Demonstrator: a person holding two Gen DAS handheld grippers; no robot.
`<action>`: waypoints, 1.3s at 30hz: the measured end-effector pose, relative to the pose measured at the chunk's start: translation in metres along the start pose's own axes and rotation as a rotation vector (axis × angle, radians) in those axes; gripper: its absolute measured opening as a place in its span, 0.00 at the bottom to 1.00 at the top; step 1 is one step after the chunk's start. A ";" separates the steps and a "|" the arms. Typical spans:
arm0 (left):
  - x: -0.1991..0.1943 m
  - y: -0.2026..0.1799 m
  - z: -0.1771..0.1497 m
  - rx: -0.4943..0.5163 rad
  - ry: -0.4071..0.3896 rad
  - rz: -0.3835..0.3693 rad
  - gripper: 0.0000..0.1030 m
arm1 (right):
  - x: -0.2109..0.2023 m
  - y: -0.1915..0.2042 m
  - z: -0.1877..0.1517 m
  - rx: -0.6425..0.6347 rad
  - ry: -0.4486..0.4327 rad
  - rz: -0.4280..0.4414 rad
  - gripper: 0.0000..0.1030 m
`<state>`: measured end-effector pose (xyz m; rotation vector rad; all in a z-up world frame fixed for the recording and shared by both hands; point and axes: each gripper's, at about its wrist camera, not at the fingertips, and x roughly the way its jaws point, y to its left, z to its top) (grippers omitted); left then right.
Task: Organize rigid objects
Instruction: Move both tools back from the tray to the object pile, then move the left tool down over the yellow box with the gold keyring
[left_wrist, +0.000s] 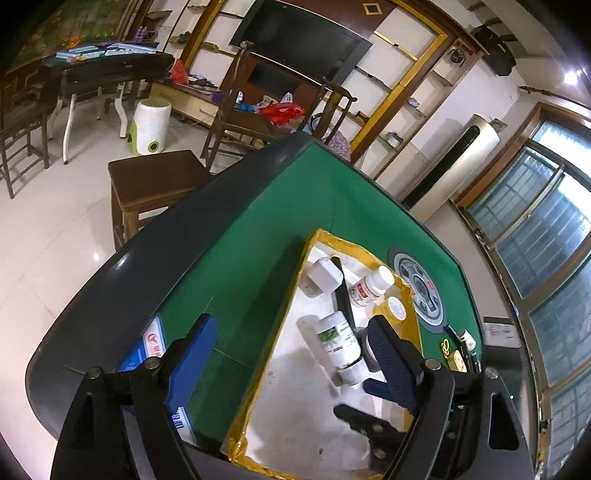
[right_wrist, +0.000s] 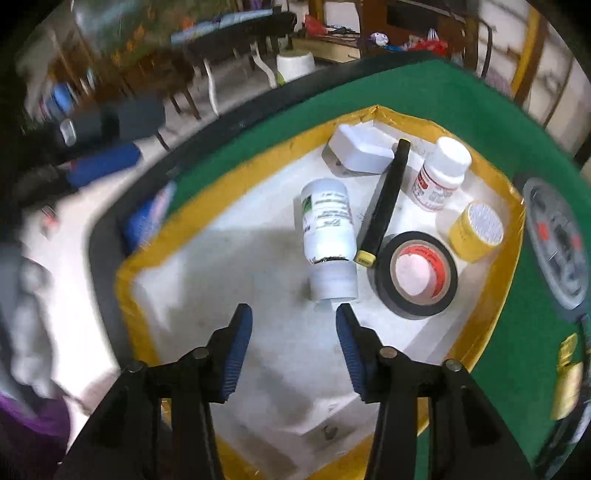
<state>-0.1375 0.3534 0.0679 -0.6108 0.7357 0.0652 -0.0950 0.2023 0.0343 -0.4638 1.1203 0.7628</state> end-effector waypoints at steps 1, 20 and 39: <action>0.000 0.000 0.000 -0.001 0.001 0.001 0.84 | 0.004 0.003 0.003 -0.006 0.010 -0.018 0.31; -0.008 -0.107 -0.038 0.280 -0.015 -0.033 0.84 | -0.127 -0.089 -0.067 0.275 -0.469 -0.186 0.68; 0.056 -0.237 -0.119 0.494 0.247 -0.103 0.94 | -0.170 -0.310 -0.214 0.787 -0.616 -0.626 1.00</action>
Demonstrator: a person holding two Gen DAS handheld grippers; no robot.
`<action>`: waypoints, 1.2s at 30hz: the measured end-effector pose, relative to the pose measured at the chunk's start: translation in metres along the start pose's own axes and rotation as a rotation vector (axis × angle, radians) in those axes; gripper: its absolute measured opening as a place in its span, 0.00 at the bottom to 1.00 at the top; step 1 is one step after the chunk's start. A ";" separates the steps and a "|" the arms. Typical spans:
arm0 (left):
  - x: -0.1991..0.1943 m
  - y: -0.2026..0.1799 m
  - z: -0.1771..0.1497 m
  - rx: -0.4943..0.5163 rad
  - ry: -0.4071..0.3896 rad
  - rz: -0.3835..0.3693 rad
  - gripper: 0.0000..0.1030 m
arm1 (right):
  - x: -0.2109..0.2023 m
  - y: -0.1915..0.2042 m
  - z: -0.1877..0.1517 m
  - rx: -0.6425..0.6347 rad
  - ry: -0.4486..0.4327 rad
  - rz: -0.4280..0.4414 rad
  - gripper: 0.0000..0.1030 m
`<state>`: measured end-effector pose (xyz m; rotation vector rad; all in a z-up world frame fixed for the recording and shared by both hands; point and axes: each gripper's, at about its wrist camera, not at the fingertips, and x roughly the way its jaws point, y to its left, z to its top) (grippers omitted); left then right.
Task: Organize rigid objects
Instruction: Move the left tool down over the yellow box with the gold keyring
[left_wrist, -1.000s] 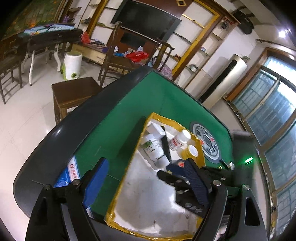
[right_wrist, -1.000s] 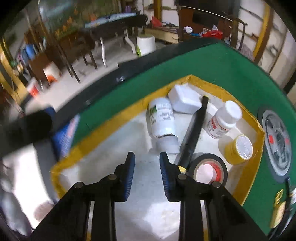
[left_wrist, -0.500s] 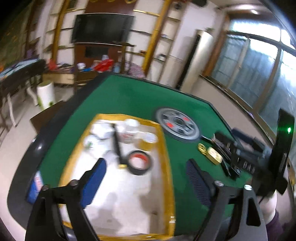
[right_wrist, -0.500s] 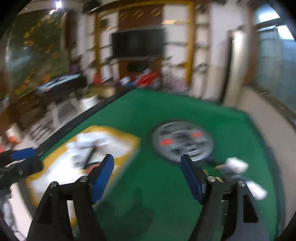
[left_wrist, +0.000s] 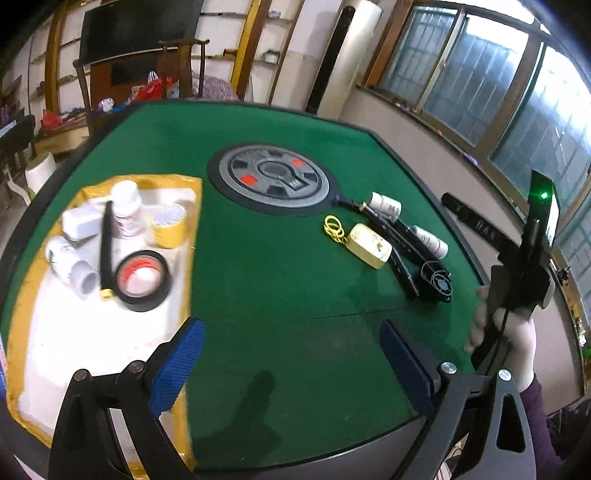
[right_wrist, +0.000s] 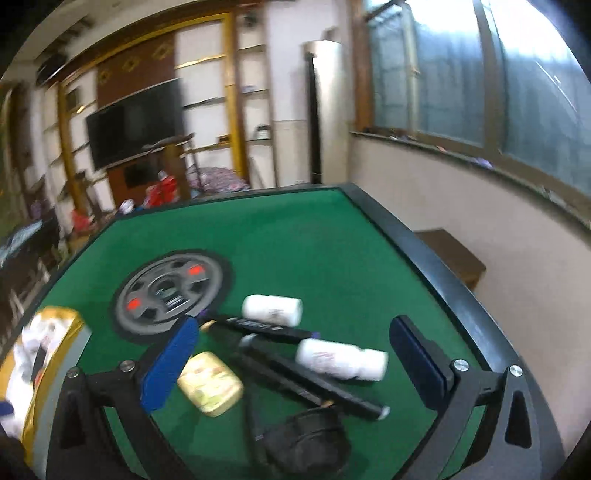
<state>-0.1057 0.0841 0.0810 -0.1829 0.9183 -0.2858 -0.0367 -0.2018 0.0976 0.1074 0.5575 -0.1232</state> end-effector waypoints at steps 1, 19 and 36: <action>0.005 -0.004 0.001 0.000 0.010 0.003 0.94 | 0.001 -0.009 -0.002 0.024 -0.003 -0.002 1.00; 0.109 -0.061 0.041 0.024 0.090 0.029 0.94 | 0.021 -0.066 -0.017 0.206 0.021 0.018 1.00; 0.205 -0.117 0.078 0.247 0.119 0.186 0.99 | 0.032 -0.069 -0.020 0.226 0.083 0.008 1.00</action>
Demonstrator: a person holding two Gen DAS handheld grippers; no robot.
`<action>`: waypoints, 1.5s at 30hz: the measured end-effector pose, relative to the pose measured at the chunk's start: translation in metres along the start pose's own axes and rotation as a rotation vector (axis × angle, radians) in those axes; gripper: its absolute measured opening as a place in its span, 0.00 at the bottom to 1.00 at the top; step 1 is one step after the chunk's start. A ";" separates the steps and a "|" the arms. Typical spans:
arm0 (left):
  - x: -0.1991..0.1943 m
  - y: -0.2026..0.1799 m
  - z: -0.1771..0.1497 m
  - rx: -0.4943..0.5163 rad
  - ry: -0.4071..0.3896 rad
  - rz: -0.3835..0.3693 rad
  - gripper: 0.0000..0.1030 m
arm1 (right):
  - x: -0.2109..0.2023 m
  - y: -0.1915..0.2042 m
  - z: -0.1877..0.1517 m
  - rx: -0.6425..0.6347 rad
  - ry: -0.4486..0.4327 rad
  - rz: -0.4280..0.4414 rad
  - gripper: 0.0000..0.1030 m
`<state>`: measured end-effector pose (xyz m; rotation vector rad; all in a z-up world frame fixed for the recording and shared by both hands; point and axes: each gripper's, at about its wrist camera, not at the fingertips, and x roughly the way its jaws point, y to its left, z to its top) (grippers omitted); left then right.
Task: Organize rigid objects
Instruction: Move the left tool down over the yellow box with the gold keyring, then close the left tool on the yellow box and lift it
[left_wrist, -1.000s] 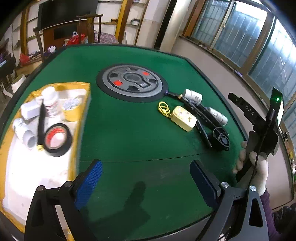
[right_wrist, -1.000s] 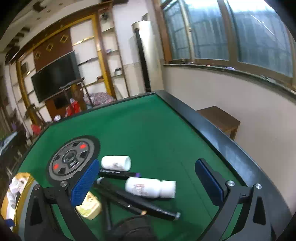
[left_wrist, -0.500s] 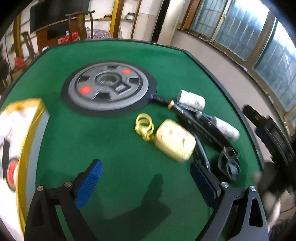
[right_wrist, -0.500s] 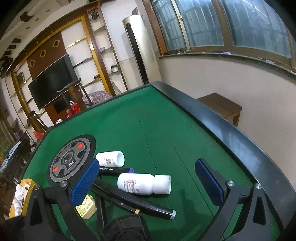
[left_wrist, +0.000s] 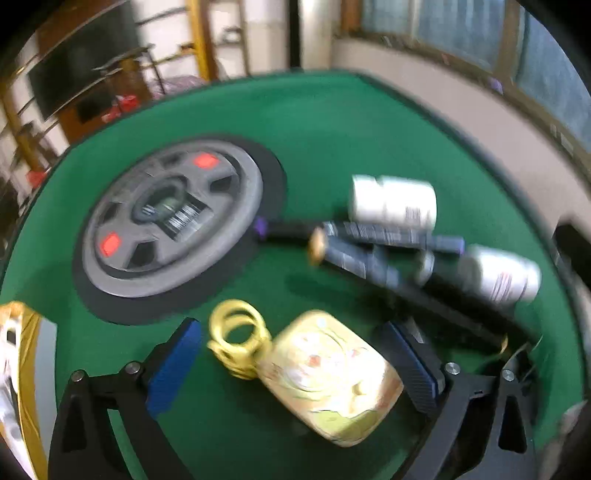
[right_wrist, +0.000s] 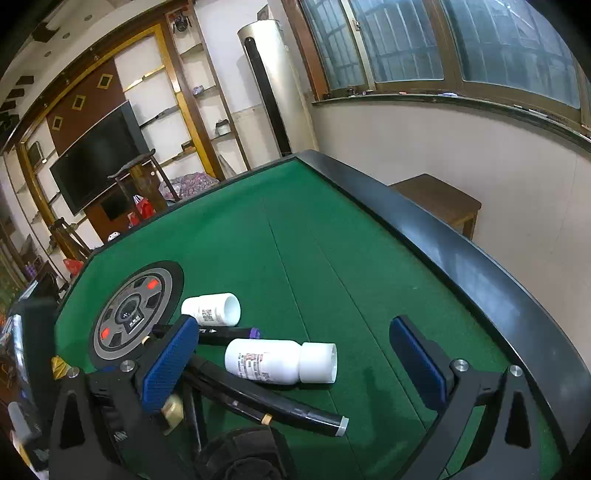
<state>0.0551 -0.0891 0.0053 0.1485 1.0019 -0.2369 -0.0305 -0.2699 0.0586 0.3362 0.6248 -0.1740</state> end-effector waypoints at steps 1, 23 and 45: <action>-0.001 -0.001 0.000 0.002 -0.012 0.015 0.99 | 0.001 0.000 0.000 0.001 0.004 0.002 1.00; -0.044 0.022 -0.051 0.040 -0.032 -0.031 0.84 | 0.009 -0.004 -0.003 0.021 0.043 0.002 1.00; -0.048 0.038 -0.044 -0.041 -0.075 -0.154 0.56 | 0.014 -0.006 -0.002 0.024 0.052 -0.025 1.00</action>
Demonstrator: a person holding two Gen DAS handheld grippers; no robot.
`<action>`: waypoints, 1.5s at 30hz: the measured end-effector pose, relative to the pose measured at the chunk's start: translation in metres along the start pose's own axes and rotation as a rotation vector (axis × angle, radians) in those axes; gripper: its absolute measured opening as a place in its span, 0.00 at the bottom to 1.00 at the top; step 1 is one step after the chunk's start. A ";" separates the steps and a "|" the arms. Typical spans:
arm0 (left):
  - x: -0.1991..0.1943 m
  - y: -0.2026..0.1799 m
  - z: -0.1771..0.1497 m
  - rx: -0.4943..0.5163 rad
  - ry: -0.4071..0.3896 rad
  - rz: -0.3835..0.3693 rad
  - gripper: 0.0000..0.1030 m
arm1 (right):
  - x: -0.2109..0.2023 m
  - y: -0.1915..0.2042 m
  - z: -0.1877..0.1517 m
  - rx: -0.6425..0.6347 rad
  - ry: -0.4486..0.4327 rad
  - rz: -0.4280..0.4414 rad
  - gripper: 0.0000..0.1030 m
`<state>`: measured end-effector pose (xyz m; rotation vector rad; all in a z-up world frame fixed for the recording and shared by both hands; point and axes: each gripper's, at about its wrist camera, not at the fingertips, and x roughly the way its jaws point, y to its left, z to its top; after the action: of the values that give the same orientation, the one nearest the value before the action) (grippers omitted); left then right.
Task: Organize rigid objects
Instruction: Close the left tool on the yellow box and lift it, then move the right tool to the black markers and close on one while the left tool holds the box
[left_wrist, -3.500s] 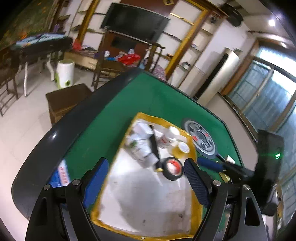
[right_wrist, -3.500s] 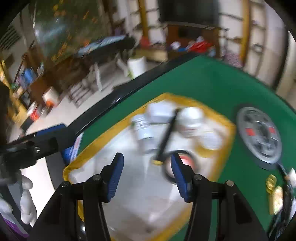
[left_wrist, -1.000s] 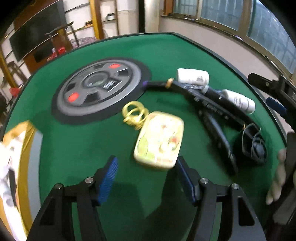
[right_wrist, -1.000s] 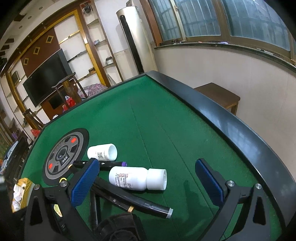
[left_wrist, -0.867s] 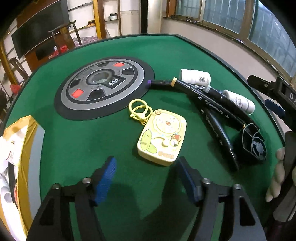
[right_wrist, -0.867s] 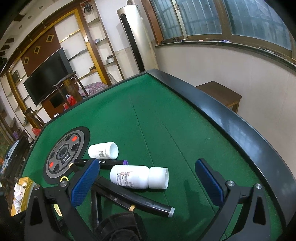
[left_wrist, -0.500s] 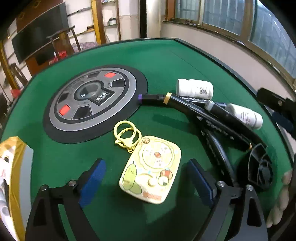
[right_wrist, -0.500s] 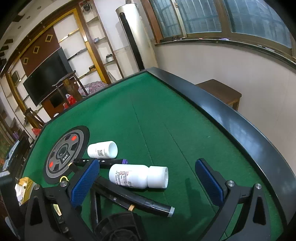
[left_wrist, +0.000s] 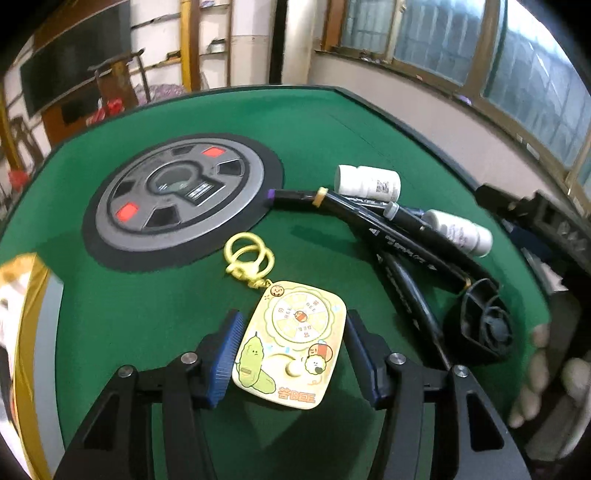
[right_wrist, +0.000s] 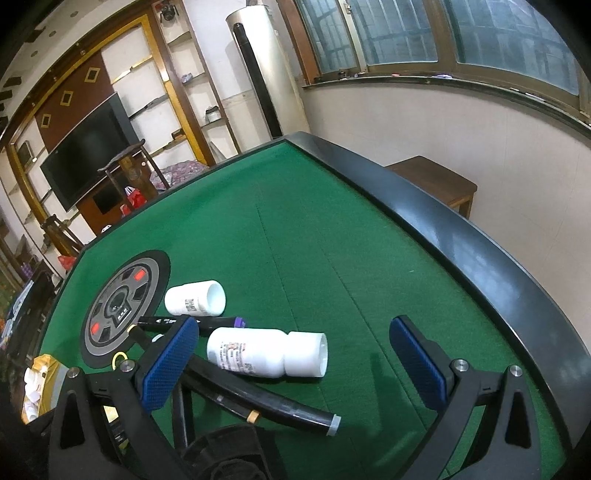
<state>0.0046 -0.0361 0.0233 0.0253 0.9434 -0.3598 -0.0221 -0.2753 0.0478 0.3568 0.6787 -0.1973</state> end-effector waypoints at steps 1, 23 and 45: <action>-0.008 0.005 -0.003 -0.026 -0.007 -0.020 0.56 | 0.000 -0.001 0.000 -0.001 -0.003 -0.001 1.00; -0.098 0.060 -0.059 -0.110 -0.130 0.001 0.67 | -0.030 -0.011 -0.016 0.032 0.088 0.074 1.00; -0.116 0.057 -0.070 -0.126 -0.141 -0.164 0.20 | -0.055 0.041 -0.054 -0.327 0.158 0.139 1.00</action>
<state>-0.0945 0.0639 0.0663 -0.1911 0.8292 -0.4474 -0.0837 -0.2133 0.0546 0.1048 0.8249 0.0754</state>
